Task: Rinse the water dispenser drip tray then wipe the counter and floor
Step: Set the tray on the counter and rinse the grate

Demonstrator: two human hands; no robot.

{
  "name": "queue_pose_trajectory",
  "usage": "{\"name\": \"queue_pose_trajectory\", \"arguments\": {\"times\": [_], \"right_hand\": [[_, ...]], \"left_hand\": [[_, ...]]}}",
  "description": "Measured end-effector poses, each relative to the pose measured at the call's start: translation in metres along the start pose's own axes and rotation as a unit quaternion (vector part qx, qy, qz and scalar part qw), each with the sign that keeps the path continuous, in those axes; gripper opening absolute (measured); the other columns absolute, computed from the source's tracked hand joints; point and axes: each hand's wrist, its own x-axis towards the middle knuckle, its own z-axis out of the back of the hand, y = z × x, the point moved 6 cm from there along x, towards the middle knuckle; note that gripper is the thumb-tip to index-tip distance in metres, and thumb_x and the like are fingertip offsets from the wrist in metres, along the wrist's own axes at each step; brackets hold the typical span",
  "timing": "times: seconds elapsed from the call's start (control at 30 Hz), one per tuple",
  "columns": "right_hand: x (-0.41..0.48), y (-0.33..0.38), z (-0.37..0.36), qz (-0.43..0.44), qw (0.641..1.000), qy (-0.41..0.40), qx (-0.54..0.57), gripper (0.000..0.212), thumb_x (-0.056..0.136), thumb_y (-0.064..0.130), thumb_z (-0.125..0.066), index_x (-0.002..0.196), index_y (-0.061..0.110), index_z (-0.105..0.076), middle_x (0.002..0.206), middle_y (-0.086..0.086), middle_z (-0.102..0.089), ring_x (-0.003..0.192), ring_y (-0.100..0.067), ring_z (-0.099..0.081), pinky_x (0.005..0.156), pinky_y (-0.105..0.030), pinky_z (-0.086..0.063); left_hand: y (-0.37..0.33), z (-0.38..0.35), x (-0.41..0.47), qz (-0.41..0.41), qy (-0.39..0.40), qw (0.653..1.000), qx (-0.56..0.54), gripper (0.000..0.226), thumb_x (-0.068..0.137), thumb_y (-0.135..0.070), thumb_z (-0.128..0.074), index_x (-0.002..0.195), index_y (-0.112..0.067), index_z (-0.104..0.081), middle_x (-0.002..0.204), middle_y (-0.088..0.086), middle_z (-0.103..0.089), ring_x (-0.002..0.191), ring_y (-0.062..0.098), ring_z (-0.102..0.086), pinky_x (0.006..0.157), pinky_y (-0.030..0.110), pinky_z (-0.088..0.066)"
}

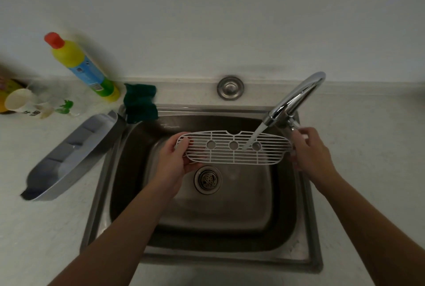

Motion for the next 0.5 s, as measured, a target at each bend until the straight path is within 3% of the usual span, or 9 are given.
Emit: {"name": "queue_pose_trajectory", "arguments": {"times": [0.17, 0.37, 0.5], "right_hand": [[-0.015, -0.002, -0.005, -0.008, 1.0, -0.004, 0.021, 0.027, 0.106, 0.044, -0.046, 0.112, 0.02, -0.056, 0.083, -0.008, -0.072, 0.059, -0.02, -0.072, 0.049, -0.027, -0.054], [-0.033, 0.006, -0.004, 0.041, 0.998, 0.013, 0.054, 0.019, 0.105, 0.034, -0.05, 0.099, 0.021, -0.062, 0.08, -0.005, -0.066, 0.062, -0.014, -0.062, 0.055, -0.028, -0.048], [-0.043, 0.0, -0.018, -0.022, 0.986, 0.079, 0.146, 0.024, 0.106, 0.038, -0.049, 0.099, 0.019, -0.064, 0.076, -0.005, -0.066, 0.057, -0.014, -0.063, 0.052, -0.029, -0.049]], "left_hand": [[0.003, -0.002, -0.009, -0.012, 0.03, 0.999, -0.001, 0.023, 0.108, -0.025, -0.05, 0.117, -0.026, -0.07, 0.109, 0.012, -0.079, 0.095, 0.028, -0.078, 0.07, 0.039, -0.063], [-0.011, 0.023, -0.016, -0.094, -0.024, 0.972, 0.216, 0.025, 0.108, -0.032, -0.047, 0.106, -0.027, -0.071, 0.093, 0.004, -0.073, 0.075, 0.016, -0.069, 0.059, 0.022, -0.058], [-0.011, 0.046, -0.023, -0.081, -0.054, 0.98, 0.174, 0.027, 0.107, -0.029, -0.052, 0.098, -0.022, -0.076, 0.089, 0.008, -0.075, 0.07, 0.008, -0.068, 0.06, 0.02, -0.057]]}}
